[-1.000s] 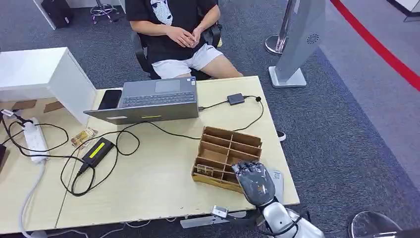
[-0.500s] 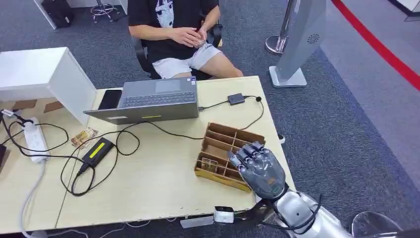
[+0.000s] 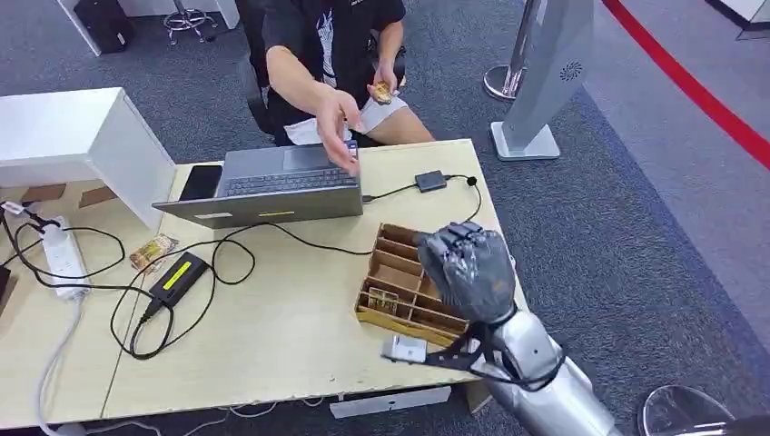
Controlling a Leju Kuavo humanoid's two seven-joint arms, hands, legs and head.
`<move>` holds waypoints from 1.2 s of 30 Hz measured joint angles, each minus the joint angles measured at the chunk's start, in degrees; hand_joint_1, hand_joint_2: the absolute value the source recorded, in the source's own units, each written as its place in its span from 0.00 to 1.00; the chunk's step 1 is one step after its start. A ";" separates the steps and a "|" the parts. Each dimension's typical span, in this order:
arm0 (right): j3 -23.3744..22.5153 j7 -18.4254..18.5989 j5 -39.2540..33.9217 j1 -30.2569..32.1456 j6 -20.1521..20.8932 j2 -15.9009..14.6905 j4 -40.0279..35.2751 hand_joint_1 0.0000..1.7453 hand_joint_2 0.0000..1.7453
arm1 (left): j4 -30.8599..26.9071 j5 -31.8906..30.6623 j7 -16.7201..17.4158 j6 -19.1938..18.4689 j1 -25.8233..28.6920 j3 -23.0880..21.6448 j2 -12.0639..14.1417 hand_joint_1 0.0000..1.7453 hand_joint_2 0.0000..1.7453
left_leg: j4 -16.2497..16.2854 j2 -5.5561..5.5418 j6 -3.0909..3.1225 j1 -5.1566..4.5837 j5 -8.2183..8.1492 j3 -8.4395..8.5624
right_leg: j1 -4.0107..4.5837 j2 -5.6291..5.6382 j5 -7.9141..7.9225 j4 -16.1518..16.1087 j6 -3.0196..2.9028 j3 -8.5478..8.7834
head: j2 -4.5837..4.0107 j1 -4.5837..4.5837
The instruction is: Pass the card to the sensor for recognition and then transmit it.
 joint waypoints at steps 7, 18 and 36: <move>-0.52 4.80 -5.46 -19.23 9.20 6.40 17.58 1.00 1.00 | 0.00 -2.01 0.66 -1.44 -2.23 -2.23 -0.70 0.00 1.00 | 0.01 -0.06 -0.04 0.01 0.27 -0.04 | 0.01 -0.05 0.15 0.08 0.01 -0.05 | 0.00 -0.02; -3.35 8.33 -11.73 -35.63 14.33 13.14 39.27 1.00 1.00 | 0.00 -2.67 0.70 -1.95 -3.42 -3.89 -1.27 0.00 1.00 | 0.02 -0.12 -0.05 0.02 0.26 -0.07 | 0.01 -0.04 0.13 0.07 0.01 -0.11 | 0.00 0.00; -4.46 8.66 -15.35 -38.63 12.04 16.29 48.77 0.00 1.00 | 0.00 -2.65 0.70 -1.95 -3.51 -4.24 -1.44 0.00 1.00 | 0.02 -0.12 -0.04 0.01 0.26 -0.13 | 0.01 -0.05 0.13 0.07 0.01 -0.18 | 0.00 -0.02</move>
